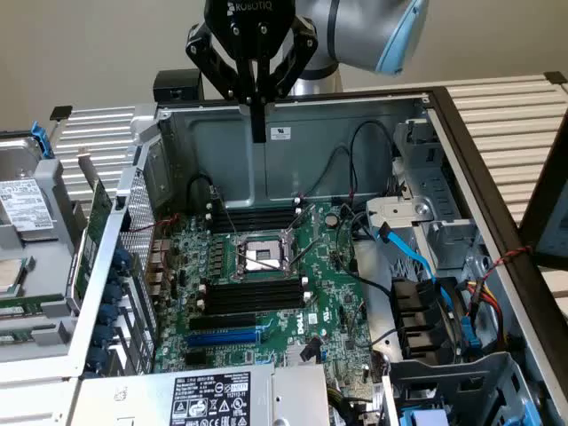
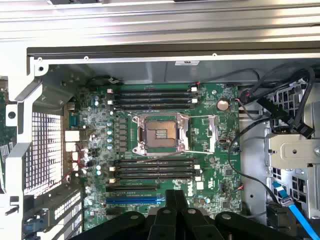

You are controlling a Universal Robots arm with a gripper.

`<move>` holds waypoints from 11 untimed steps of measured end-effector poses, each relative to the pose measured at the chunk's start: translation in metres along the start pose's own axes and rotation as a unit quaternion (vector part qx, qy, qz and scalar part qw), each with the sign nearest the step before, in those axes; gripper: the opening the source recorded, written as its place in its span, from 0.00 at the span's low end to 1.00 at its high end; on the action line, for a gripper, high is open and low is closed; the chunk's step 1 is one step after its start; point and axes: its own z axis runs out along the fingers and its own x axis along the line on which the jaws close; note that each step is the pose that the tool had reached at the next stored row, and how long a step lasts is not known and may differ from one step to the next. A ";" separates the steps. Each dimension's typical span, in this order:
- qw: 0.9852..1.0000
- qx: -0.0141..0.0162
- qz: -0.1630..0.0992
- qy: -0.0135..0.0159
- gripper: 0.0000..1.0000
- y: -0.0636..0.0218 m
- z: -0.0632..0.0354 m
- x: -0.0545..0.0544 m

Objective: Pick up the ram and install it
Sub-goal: 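Reach for the ram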

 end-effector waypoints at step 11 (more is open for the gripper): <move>1.000 0.000 0.000 0.000 0.10 0.0000 0.0000 0.000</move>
